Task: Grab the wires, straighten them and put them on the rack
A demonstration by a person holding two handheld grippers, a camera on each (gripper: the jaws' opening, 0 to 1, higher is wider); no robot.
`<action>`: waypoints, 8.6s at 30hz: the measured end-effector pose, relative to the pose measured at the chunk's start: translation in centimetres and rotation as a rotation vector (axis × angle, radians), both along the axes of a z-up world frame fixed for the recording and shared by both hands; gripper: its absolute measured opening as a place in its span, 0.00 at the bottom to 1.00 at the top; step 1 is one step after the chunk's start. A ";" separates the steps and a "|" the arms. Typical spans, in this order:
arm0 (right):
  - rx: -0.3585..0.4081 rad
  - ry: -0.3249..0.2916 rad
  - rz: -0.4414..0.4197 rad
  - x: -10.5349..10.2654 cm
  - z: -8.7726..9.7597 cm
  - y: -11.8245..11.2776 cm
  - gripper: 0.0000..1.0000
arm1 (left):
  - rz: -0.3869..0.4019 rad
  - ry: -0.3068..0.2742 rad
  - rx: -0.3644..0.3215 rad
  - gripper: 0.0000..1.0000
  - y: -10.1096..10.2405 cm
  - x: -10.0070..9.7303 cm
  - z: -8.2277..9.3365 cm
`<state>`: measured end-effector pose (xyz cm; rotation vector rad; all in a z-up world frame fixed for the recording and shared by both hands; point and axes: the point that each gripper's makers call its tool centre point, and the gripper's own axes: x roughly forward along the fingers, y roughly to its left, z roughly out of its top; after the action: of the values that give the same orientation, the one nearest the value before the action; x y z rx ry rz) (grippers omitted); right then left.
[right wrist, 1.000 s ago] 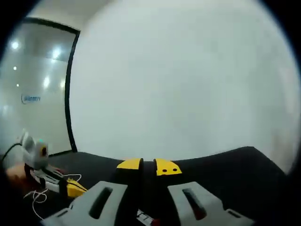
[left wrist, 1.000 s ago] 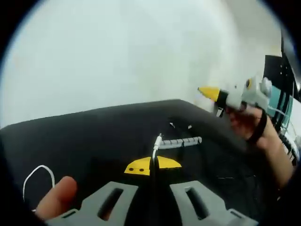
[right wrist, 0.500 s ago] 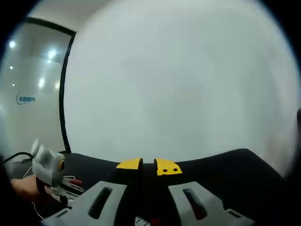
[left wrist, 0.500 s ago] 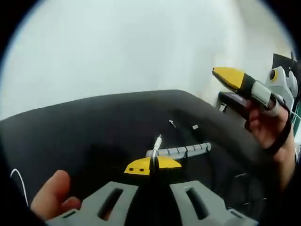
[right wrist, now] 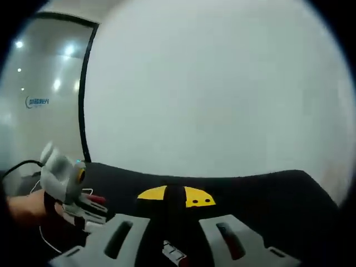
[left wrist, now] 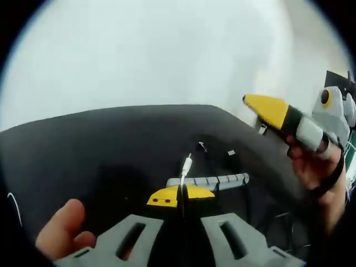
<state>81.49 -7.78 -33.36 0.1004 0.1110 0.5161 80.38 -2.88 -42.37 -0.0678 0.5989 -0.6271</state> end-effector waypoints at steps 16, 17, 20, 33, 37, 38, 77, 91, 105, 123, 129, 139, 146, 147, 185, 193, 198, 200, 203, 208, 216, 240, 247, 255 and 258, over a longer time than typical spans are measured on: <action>-0.114 0.044 0.140 1.4 -6.7 4.0 0.00 | -0.022 0.009 -0.156 0.02 0.4 0.1 -0.3; -0.118 0.043 0.138 1.5 -6.8 3.8 0.00 | -0.027 0.002 -0.156 0.02 0.4 0.0 -0.3; -0.117 0.043 0.142 1.9 -7.0 3.8 0.00 | -0.031 -0.039 -0.135 0.03 0.3 -0.3 -0.7; -0.283 0.071 0.206 1.4 -7.8 4.6 0.00 | -0.064 -0.148 0.112 0.01 -0.1 -0.5 -0.8; -0.379 0.121 0.231 1.4 -8.1 4.8 0.00 | -0.074 -0.173 0.148 0.00 -0.1 -1.1 -0.9; -0.402 0.120 0.230 1.4 -8.2 4.9 0.00 | -0.071 -0.183 0.153 0.00 0.0 -1.4 -0.9; -0.434 0.228 0.229 -0.2 -7.9 5.3 0.00 | -0.054 -0.205 0.126 0.00 0.4 -1.6 -0.8; -0.143 0.398 0.187 -0.8 -7.9 4.2 0.00 | -0.054 -0.214 0.122 0.00 0.5 -1.6 -0.7; -0.171 0.400 0.105 -0.1 -7.9 4.1 0.00 | -0.054 -0.220 0.116 0.00 0.3 -1.4 -0.5; -0.524 0.235 0.171 -0.1 -8.2 4.9 0.00 | -0.070 -0.241 0.138 0.00 0.2 -1.3 -0.8; -0.770 0.137 0.181 -0.1 -8.5 5.4 0.00 | -0.070 -0.234 0.139 0.00 0.2 -1.3 -0.9; -0.466 0.145 0.145 1.6 -4.6 3.5 0.00 | -0.070 -0.278 0.166 0.01 0.3 -1.3 -0.7; -0.365 0.379 0.152 0.2 -8.5 3.1 0.00 | -0.055 -0.219 0.109 0.00 0.3 -1.0 -0.8; -0.355 0.374 0.145 0.9 -8.9 2.9 0.00 | -0.055 -0.202 0.097 0.00 0.3 -1.0 -0.8; -0.256 0.428 0.123 1.0 -8.6 3.6 0.01 | -0.080 -0.360 0.105 0.05 -0.7 0.1 0.9; -0.216 0.441 0.121 1.3 -8.2 3.1 0.02 | -0.068 -0.324 0.075 0.04 -0.1 0.5 0.3; -0.177 0.404 0.107 1.7 -7.5 3.1 0.02 | -0.064 -0.328 0.072 0.04 -0.1 0.6 0.4; -0.224 0.434 0.113 1.4 -8.7 3.4 0.02 | -0.062 -0.328 0.066 0.04 -0.1 0.6 0.4; -0.244 0.393 0.123 1.8 -8.6 3.9 0.02 | -0.063 -0.329 0.065 0.04 -0.1 0.6 0.3; -0.298 0.355 0.163 1.7 -8.7 4.0 0.01 | -0.067 -0.332 0.068 0.04 -0.1 0.6 0.2; -0.344 0.347 0.192 1.2 -8.9 4.0 0.00 | -0.075 -0.426 0.172 0.04 -0.4 0.1 0.2; -0.383 0.297 0.136 1.7 -5.4 2.7 0.06 | -0.014 -0.108 0.070 0.05 0.8 -1.9 0.1; -0.473 0.068 0.061 1.1 1.8 0.8 0.11 | -0.062 -0.102 0.056 0.14 -0.3 -2.6 -0.4; -0.438 -0.070 -0.045 0.6 8.3 -0.9 0.12 | -0.052 -0.089 0.086 0.09 0.6 -2.9 -0.5; -0.435 0.081 0.022 1.4 3.6 -0.7 0.13 | -0.050 -0.134 0.135 0.14 1.3 -2.7 0.3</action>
<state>82.87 -8.48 -29.75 -0.3050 0.3013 0.4994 77.71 -1.63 -42.07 0.1148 0.5131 -0.6329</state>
